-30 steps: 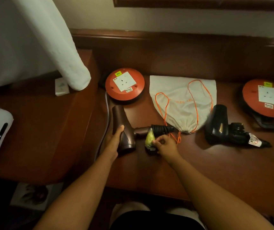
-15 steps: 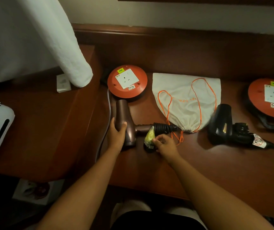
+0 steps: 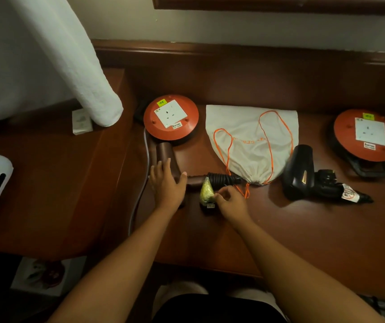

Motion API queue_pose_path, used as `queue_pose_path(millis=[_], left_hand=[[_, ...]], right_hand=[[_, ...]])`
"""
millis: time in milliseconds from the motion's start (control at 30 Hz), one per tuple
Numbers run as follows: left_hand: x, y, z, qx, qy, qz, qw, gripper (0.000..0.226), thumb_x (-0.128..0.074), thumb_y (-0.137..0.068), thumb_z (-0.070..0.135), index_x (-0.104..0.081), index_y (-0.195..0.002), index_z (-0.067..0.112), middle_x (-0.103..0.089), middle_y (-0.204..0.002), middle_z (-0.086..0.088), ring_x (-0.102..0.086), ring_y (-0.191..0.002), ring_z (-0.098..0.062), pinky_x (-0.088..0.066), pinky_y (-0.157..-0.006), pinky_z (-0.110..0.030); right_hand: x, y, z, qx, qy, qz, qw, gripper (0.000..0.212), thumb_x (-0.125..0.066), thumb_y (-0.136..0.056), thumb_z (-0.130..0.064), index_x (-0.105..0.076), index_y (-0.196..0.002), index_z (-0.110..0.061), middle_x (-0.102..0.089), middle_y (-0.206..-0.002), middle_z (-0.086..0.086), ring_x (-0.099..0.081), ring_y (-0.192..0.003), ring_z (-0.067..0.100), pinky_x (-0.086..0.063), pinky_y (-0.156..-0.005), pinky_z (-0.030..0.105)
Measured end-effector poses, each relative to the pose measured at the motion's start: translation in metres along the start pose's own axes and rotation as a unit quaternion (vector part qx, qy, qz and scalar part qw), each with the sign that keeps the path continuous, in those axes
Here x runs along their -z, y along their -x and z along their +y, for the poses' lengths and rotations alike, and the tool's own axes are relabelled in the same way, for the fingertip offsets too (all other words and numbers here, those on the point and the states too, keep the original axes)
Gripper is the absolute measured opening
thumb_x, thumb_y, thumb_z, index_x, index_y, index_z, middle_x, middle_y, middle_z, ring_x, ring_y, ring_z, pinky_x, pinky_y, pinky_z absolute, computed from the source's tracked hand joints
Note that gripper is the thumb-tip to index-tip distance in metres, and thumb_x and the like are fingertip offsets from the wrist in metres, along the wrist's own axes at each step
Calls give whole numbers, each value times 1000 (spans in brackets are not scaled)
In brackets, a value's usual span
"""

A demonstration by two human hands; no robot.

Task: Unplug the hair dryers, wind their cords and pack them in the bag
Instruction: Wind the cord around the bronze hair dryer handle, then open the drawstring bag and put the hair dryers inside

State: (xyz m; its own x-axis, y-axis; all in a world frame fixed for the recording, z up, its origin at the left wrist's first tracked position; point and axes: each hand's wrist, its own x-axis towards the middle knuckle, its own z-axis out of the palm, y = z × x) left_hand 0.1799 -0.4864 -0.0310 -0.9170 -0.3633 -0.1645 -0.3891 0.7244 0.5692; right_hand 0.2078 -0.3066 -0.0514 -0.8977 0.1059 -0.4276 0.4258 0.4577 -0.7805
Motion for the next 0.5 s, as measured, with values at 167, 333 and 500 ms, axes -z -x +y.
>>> queue_pose_path(millis=[167,333,500], left_hand=[[-9,5,28,-78,-29,-22,996,55,-57,-90,36,-44,-140,17,-40,-149,-7,-23,-143,-28,-13,-118,-46],[-21,11,64,-140,41,-86,986,47,-56,-91,25,-49,-136,13,-52,-137,-8,-40,-131,-24,-32,-109,-37],[-35,13,97,-203,56,-168,963,39,-55,-90,17,-55,-128,11,-58,-127,-9,-48,-120,-26,-40,-97,-33]], right_hand=[[16,3,-7,18,14,37,999,14,-61,-88,-21,-63,-94,-8,-62,-88,4,-56,-83,18,-44,-73,31],[40,2,-14,16,-19,66,998,2,-60,-87,-20,-59,-87,-18,-61,-80,-1,-58,-77,18,-47,-71,32],[76,2,-16,9,12,102,995,8,-59,-88,-19,-63,-93,-13,-63,-85,-1,-58,-79,15,-47,-68,27]])
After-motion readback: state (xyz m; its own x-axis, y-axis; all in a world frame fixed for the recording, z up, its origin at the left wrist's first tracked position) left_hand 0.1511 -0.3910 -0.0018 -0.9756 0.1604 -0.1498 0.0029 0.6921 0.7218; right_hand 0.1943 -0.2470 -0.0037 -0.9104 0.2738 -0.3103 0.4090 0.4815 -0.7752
